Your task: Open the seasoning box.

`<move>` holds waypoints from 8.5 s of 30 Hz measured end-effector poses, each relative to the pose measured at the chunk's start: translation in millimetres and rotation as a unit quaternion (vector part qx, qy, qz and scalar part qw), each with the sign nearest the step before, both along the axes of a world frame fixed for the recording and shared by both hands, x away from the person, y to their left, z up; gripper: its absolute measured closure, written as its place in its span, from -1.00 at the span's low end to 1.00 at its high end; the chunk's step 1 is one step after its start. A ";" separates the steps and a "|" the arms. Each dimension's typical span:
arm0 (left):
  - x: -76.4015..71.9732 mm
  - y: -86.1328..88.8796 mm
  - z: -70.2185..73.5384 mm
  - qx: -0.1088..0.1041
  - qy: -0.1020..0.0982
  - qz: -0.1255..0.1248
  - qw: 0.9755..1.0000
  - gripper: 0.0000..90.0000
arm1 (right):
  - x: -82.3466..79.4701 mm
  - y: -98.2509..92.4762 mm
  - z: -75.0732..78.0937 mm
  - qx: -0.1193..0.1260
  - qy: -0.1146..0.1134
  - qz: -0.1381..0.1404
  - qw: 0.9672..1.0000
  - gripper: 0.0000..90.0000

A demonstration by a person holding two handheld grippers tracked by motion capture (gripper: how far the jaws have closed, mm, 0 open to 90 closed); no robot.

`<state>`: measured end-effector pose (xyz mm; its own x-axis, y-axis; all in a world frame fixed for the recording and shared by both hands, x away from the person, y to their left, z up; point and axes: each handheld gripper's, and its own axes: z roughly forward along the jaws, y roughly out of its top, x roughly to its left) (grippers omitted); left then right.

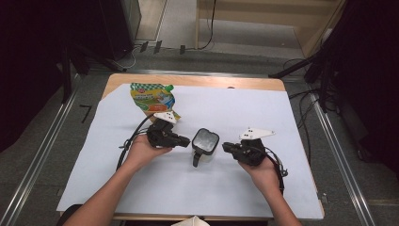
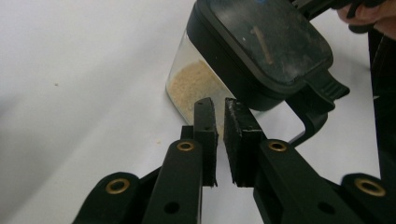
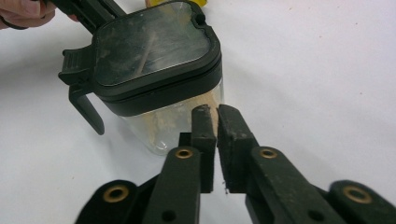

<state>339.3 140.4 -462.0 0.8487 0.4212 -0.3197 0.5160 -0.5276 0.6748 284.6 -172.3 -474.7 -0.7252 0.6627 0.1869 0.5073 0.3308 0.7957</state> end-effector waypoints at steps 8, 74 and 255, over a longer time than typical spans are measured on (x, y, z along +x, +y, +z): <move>-1.7 -7.4 -2.8 0.006 -0.009 -0.006 1.000 0.98 | 2.6 8.8 -1.3 0.003 0.008 0.001 1.000 1.00; -19.6 -17.6 0.3 -0.006 0.001 -0.064 0.998 0.20 | -58.0 6.8 14.9 -0.004 0.015 -0.003 1.000 1.00; -0.5 -123.3 48.5 -0.011 -0.028 -0.138 0.990 0.17 | 10.1 -39.5 -6.6 -0.031 0.052 -0.103 0.993 1.00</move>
